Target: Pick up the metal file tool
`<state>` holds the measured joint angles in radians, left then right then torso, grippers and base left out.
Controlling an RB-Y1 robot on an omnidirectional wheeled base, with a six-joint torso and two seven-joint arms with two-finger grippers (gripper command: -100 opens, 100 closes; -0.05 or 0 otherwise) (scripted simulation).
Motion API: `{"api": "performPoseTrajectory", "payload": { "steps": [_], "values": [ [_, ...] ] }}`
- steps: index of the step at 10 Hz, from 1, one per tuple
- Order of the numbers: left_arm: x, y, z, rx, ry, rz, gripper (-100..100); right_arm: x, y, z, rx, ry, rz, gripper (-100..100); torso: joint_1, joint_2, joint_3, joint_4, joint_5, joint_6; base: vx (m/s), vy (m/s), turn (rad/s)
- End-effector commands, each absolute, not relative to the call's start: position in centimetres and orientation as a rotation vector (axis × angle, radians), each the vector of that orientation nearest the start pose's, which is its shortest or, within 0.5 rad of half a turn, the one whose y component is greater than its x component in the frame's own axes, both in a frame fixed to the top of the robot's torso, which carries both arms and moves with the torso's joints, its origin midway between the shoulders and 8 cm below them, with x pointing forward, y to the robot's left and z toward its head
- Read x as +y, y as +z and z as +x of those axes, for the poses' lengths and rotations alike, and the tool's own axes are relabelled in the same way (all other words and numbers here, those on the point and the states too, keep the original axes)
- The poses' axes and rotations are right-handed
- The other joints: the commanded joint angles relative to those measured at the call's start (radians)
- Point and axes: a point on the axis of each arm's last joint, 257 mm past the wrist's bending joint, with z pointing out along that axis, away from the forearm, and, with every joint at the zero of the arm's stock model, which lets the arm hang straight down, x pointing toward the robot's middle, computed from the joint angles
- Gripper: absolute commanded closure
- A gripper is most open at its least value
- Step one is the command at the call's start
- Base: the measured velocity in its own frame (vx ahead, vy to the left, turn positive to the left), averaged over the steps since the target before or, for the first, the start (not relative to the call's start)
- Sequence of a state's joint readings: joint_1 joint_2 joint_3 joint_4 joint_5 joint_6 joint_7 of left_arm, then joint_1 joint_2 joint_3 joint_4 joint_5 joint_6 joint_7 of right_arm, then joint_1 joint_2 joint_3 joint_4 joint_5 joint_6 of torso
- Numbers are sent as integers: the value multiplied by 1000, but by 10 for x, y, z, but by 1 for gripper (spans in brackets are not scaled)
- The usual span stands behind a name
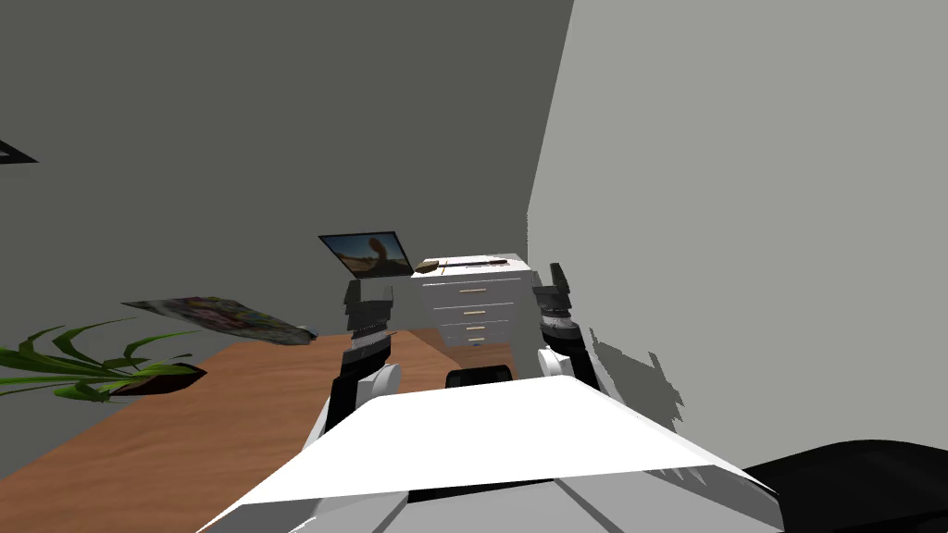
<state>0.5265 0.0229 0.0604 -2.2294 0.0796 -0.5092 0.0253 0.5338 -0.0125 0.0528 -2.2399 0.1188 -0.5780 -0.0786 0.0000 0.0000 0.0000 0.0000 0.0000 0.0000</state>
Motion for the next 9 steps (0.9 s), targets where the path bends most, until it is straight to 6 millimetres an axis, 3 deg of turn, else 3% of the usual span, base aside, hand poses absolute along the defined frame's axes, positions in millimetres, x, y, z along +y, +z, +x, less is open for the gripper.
{"api": "performPoseTrajectory", "payload": {
  "steps": [1, 9],
  "values": [
    [313, -3, 344, 611, -1288, -746, 0, -247, 3, 341, 716, 1336, 583, -100, 0, 0, 0, 0, 0, 0, -19, 23, -9],
    [313, -3, 344, 611, -1288, -746, 0, -254, -52, 350, 1008, 1175, 436, -100, 4, 3, 2, 1, 1, 0, -51, 80, -15]
  ]
}}
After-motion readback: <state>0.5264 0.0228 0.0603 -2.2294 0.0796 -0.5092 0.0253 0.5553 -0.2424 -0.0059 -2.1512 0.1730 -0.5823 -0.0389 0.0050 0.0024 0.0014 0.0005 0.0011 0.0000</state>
